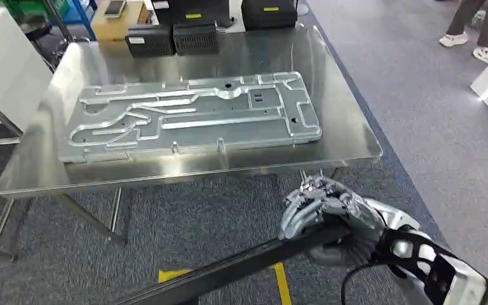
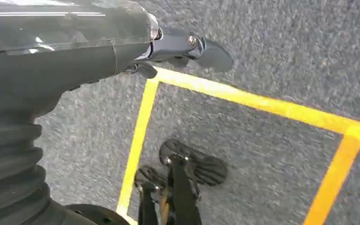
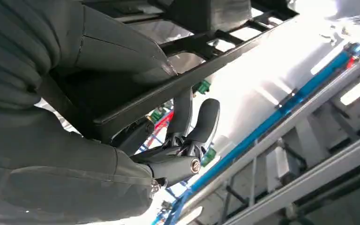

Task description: Take the parts from the cabinet and place them on the table.

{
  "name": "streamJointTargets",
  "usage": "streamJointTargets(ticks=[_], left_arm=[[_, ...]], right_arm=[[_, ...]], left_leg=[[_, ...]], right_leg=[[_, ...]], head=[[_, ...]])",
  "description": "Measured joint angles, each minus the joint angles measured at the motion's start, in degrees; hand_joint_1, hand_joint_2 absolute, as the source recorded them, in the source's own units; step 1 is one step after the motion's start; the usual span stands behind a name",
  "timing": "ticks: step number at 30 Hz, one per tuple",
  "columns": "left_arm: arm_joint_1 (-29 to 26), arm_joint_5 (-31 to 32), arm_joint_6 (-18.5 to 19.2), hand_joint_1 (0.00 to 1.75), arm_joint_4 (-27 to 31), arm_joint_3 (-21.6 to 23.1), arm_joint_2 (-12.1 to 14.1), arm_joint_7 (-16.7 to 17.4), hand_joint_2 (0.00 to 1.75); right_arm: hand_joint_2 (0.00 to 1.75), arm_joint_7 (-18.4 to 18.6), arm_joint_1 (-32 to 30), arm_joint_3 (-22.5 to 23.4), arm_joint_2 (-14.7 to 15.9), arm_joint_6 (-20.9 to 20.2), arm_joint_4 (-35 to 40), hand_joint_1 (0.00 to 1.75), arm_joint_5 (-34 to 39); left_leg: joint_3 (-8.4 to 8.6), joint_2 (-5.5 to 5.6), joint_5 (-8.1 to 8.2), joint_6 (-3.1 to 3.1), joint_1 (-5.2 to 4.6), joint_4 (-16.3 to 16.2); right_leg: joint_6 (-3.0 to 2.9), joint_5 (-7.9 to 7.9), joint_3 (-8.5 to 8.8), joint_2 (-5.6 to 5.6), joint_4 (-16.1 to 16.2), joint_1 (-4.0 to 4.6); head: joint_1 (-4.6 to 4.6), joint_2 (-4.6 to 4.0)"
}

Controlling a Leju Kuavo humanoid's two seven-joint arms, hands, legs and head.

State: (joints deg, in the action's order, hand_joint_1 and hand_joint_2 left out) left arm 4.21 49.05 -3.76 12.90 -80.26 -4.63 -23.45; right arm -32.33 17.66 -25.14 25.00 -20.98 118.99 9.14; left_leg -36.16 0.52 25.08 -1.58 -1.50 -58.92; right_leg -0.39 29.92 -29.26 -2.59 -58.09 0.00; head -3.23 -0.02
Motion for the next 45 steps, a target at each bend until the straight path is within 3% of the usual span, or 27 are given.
streamJointTargets(ticks=[2,3,4,7,9,10,11,13,16,18,20,23,25,26,28,29,30,31,32,34,36,39,40,41,42,44,45], left_arm=[[-0.12,-0.02,-0.02,0.0,0.02,0.0,-0.02,0.0,1.75],[0.01,0.0,0.0,0.0,0.02,0.0,-0.07,-0.02,1.75],[0.07,0.02,0.02,0.0,0.02,0.0,-0.11,-0.04,1.75],[0.5,0.09,0.07,0.0,0.04,0.0,-0.2,-0.02,1.75],[0.41,0.13,0.07,0.0,0.04,0.0,-0.35,0.04,1.75],[0.3,0.13,0.09,0.0,0.04,0.0,-0.41,0.11,1.75],[0.22,0.13,0.09,0.0,0.02,0.0,-0.5,0.11,1.75],[0.12,0.13,0.09,0.0,0.02,0.0,-0.63,0.11,1.75],[0.42,0.15,0.07,0.0,0.02,0.0,-0.63,0.13,1.75],[0.48,0.15,0.05,0.0,0.04,0.0,-0.66,0.13,1.75],[0.75,0.13,0.04,0.0,0.02,0.0,-0.66,0.13,1.75],[0.77,0.02,0.0,0.0,0.02,0.0,-0.79,0.13,1.75],[0.48,-0.02,-0.02,0.0,0.02,-0.07,-0.79,0.13,1.75],[0.44,-0.02,-0.04,0.0,0.02,-0.11,-0.79,0.13,1.75],[0.43,-0.02,-0.02,0.0,0.04,-0.11,-0.81,0.13,1.75],[0.3,-0.02,-0.04,0.0,0.04,-0.13,-0.76,0.15,1.75],[0.4,0.02,-0.02,0.0,0.04,-0.13,-0.85,0.15,1.75],[0.28,0.06,0.0,0.0,0.04,-0.13,-0.9,0.15,1.75],[-0.04,0.07,0.0,0.0,0.07,-0.13,-0.87,0.13,1.75],[-0.08,0.13,0.18,0.0,0.07,-0.15,-0.9,0.13,1.75],[0.34,0.13,0.48,0.0,0.07,-0.13,-0.92,0.09,1.75],[0.43,0.13,0.66,0.0,0.09,-0.15,-0.94,0.17,1.75],[0.37,0.13,0.66,0.0,0.07,-0.15,-0.98,0.18,1.75],[0.32,0.13,0.66,0.0,0.07,-0.15,-1.03,0.17,1.75],[0.32,0.13,0.68,0.0,0.07,-0.15,-1.12,0.11,1.75],[0.22,0.0,0.98,0.0,0.09,-0.15,-1.16,-0.04,1.75],[0.33,-0.09,0.98,0.0,0.09,-0.15,-1.07,-0.02,1.75]], right_arm=[[1.75,-0.04,-0.15,-0.09,0.0,0.04,0.04,1.71,0.0],[1.75,-0.02,-0.17,-0.07,0.0,0.15,0.04,1.71,0.0],[1.75,0.02,-0.15,-0.07,-0.02,0.31,0.07,1.71,-0.07],[1.75,0.02,-0.45,-0.07,-0.07,0.59,0.2,1.71,-0.02],[1.75,0.02,-0.85,-0.07,-0.11,0.59,0.2,1.71,-0.07],[1.75,0.02,-0.95,-0.07,-0.11,0.59,0.2,1.71,-0.09],[1.75,0.02,-0.96,-0.07,-0.11,0.59,0.2,1.71,-0.09],[1.75,0.02,-0.99,-0.07,-0.13,0.61,0.17,1.71,-0.09],[1.75,0.09,-1.39,-0.09,-0.17,0.63,0.37,1.71,-0.11],[1.75,0.07,-1.24,-0.09,-0.17,0.63,0.55,1.71,-0.11],[1.75,0.02,-1.25,-0.09,-0.15,0.66,0.7,1.71,-0.09],[1.75,0.07,-1.29,-0.09,-0.15,0.5,0.7,1.71,-0.11],[1.75,0.07,-1.3,-0.09,-0.15,0.46,0.7,1.71,-0.09],[1.75,0.11,-1.31,-0.09,-0.15,0.44,0.7,1.71,-0.11],[1.75,0.39,-1.3,-0.09,-0.15,0.44,0.72,1.71,-0.28],[1.75,0.44,-1.4,-0.09,-0.15,0.39,0.72,1.71,-0.48],[1.75,0.52,-1.37,-0.13,-0.15,0.28,0.77,1.71,-0.61],[1.75,0.65,-1.4,-0.13,-0.15,0.22,0.83,1.71,-0.81],[1.75,0.63,-1.5,-0.13,-0.15,0.15,0.92,1.71,-0.9],[1.75,0.61,-1.52,-0.09,-0.17,0.13,1.18,1.71,-1.09],[1.75,0.44,-1.44,0.02,-0.17,0.13,1.36,1.71,-1.16],[1.75,0.33,-1.82,0.07,-0.17,0.11,1.46,1.71,-1.51],[1.75,0.35,-1.84,0.07,-0.17,0.24,1.46,1.71,-1.92],[1.75,0.39,-1.84,0.07,-0.17,0.63,1.55,1.71,-2.55],[1.75,0.39,-1.83,0.09,-0.17,1.26,1.79,1.71,-3.34],[1.75,0.33,-1.81,0.18,-0.17,3.02,2.03,1.71,-4.66],[1.75,0.33,-1.76,0.26,-0.22,3.72,2.01,1.71,-4.92]], left_leg=[[0.86,0.07,-0.93,-0.65,0.15,1.16],[2.52,0.27,-1.26,-0.73,0.66,1.89],[3.45,0.27,-1.14,-0.83,0.74,2.37],[4.46,0.67,-0.15,-0.87,0.91,2.41],[5.5,0.95,0.84,-0.64,1.06,2.38],[6.22,1.03,1.39,-0.48,1.19,2.35],[7.06,1.13,2.02,-0.28,1.34,2.31],[8.18,1.22,3.5,0.49,1.47,2.28],[9.06,1.16,5.06,1.81,1.52,2.43],[9.88,0.93,4.71,2.49,1.55,1.5],[7.81,0.41,6.16,2.91,1.72,-3.38],[-0.39,0.37,10.52,3.58,1.83,-14.71],[-2.43,0.34,9.0,3.52,1.84,-14.15],[-2.03,0.34,6.47,3.19,1.81,-10.84],[-0.32,0.35,-1.52,2.04,1.4,-1.68],[-0.49,0.4,-2.62,1.51,1.12,-0.82],[-0.76,0.19,-1.26,1.25,0.62,0.31],[-0.34,0.25,-2.32,0.77,0.48,0.12],[-0.03,0.28,-1.69,0.4,0.41,1.0],[2.51,0.43,-1.55,0.08,1.12,2.56],[3.79,0.7,-0.89,-0.32,1.31,3.05],[5.43,0.87,0.72,-0.06,1.5,3.01],[6.34,0.89,1.41,0.11,1.64,2.99],[7.39,0.92,2.02,0.37,1.81,2.96],[8.35,0.95,2.8,0.7,2.0,2.93],[9.21,0.96,4.58,1.61,2.13,2.51],[9.73,1.09,5.19,2.02,2.18,1.57]], right_leg=[[0.55,-0.71,0.79,0.22,-0.55,-0.15],[0.66,-0.17,0.69,0.36,-1.13,-0.01],[0.78,0.01,0.13,1.27,-3.22,-0.18],[1.56,4.18,-7.4,2.18,-14.12,-0.82],[2.07,6.25,-10.65,2.16,-16.23,-1.27],[2.33,5.1,-10.62,2.16,-14.18,-1.46],[2.5,2.5,-9.81,2.14,-10.55,-1.63],[2.62,-6.81,-7.61,1.87,-1.23,-1.91],[0.99,-6.18,-7.51,2.0,-0.98,-1.14],[0.01,-5.53,-6.29,2.23,-0.63,-1.25],[-0.92,-4.37,-4.74,1.87,-0.26,-1.22],[-1.36,-2.8,-3.28,1.75,-0.32,-0.93],[-1.3,-1.52,-1.74,1.82,-0.34,-0.79],[-1.22,-0.75,-0.69,1.82,-0.33,-0.74],[-1.04,0.88,1.49,1.6,-0.23,-0.55],[-0.91,1.41,2.03,1.54,-0.11,-0.73],[-0.48,1.58,1.9,1.75,0.19,-0.69],[0.0,1.82,2.14,1.75,0.57,-0.9],[0.23,1.4,2.67,1.75,-0.06,-0.92],[0.64,1.48,3.09,1.81,-0.94,-0.9],[1.0,2.32,-0.62,2.05,-7.54,-1.0],[1.53,6.99,-8.2,2.09,-16.5,-1.41],[1.72,6.8,-9.42,2.08,-16.22,-1.51],[1.96,4.97,-9.49,2.07,-13.87,-1.67],[2.11,1.92,-8.99,2.05,-10.23,-1.87],[2.34,-7.67,-8.37,1.59,-1.76,-2.35],[1.83,-5.19,-8.83,1.63,-2.04,-1.83]], head=[[-0.02,0.0],[-0.04,0.0],[0.02,0.0],[0.0,0.0],[-0.02,0.0],[0.0,0.0],[0.0,0.0],[0.02,0.0],[0.02,0.0],[-0.04,0.0],[-0.07,0.0],[-0.04,0.0],[-0.02,0.0],[-0.02,0.0],[-0.02,0.0],[0.02,0.0],[-0.09,0.0],[-0.04,0.0],[-0.07,0.0],[-0.07,0.0],[-0.04,0.0],[-0.04,0.0],[-0.04,0.0],[-0.04,0.0],[-0.04,0.0],[-0.04,0.0],[-0.07,0.0]])
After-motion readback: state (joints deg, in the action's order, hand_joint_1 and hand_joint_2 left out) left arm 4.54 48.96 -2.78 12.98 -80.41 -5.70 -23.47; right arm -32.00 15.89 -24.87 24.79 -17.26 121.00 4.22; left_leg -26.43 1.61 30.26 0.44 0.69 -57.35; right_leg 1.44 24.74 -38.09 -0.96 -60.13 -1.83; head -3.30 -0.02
